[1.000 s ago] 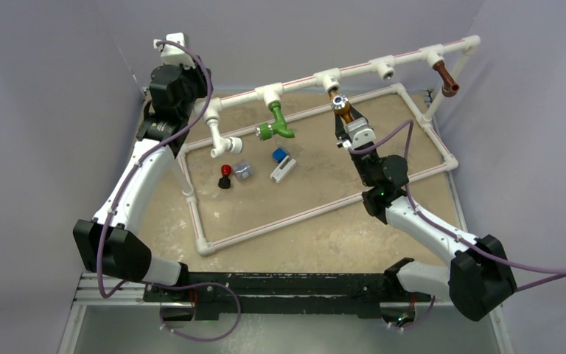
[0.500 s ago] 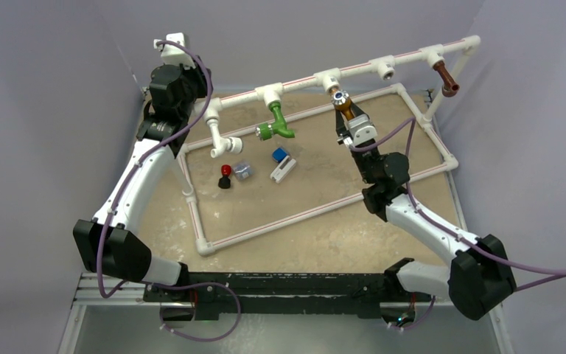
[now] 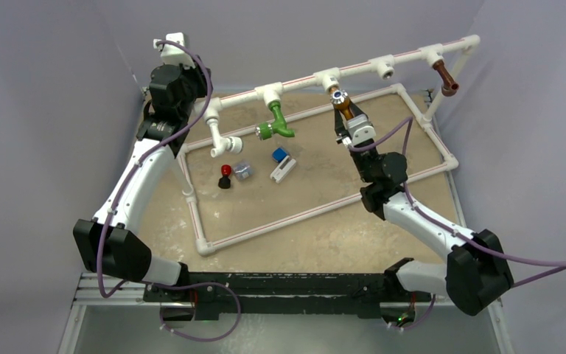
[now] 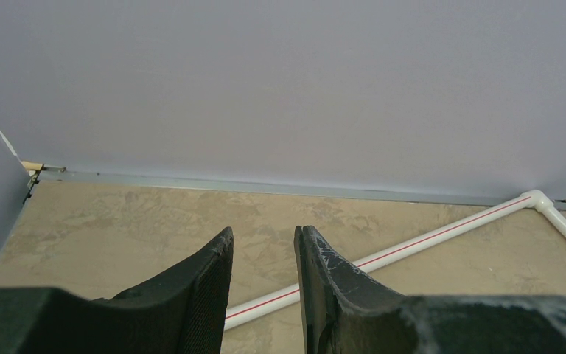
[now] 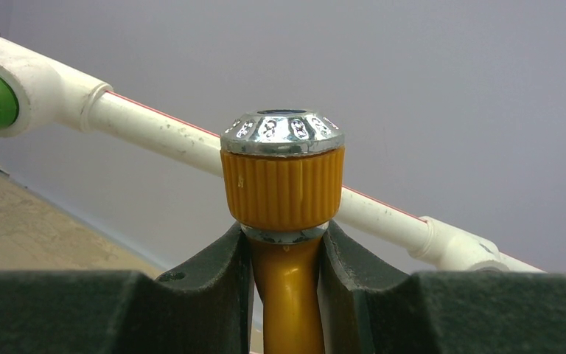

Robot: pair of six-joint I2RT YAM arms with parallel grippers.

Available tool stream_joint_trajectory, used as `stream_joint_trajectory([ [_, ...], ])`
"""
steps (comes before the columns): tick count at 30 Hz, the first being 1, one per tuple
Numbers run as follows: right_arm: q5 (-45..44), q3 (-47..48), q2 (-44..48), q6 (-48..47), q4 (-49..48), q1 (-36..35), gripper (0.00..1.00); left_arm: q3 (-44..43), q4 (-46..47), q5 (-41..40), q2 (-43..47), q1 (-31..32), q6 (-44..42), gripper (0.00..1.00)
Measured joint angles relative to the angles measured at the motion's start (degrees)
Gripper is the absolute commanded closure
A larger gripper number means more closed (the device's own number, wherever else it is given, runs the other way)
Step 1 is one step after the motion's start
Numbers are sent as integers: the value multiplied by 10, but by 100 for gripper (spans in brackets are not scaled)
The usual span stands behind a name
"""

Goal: Install the water faucets

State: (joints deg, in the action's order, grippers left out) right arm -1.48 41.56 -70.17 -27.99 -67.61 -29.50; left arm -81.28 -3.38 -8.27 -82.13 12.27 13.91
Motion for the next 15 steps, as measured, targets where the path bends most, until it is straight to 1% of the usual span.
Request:
stream_joint_trajectory([
  [4,-5,0,0,12,-4,0,100,0,0,0,0,0,0,65],
  [15,-26,-8,-7,91,-29,0,100,0,0,2,0,-2,0,65],
])
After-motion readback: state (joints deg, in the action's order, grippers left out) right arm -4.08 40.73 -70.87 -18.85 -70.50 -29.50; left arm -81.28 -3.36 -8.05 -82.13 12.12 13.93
